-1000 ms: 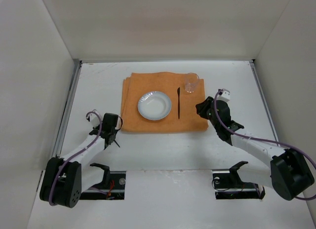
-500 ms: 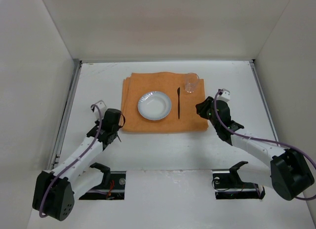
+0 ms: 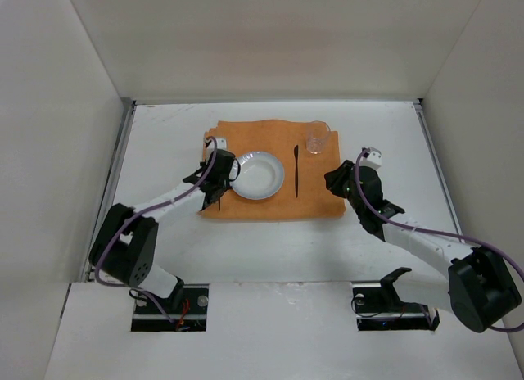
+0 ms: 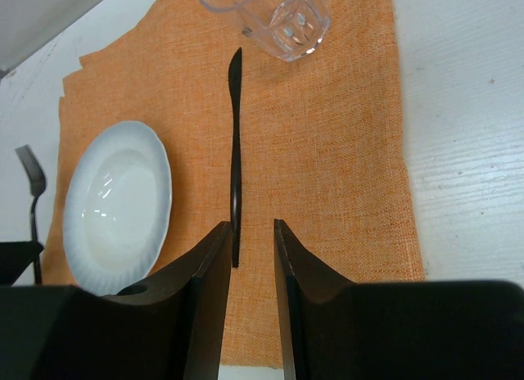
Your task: Set the dinner table for one person
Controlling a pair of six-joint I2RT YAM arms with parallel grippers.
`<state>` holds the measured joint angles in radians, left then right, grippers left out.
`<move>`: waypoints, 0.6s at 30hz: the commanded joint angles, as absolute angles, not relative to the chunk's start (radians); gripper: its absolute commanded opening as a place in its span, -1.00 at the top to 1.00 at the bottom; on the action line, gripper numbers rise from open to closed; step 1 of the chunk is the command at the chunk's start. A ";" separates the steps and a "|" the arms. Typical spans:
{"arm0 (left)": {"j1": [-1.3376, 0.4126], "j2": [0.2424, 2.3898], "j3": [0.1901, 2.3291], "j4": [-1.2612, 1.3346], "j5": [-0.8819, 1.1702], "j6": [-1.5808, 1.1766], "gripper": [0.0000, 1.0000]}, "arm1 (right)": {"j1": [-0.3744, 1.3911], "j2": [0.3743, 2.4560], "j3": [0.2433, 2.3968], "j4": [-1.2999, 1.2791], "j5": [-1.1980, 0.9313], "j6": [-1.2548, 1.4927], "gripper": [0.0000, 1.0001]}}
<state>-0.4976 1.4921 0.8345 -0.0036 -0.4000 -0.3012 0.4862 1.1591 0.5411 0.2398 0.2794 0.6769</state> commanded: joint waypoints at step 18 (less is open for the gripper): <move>-0.418 1.753 0.974 0.153 -0.364 -0.144 0.89 | 0.502 1.164 0.577 0.291 0.273 0.664 0.34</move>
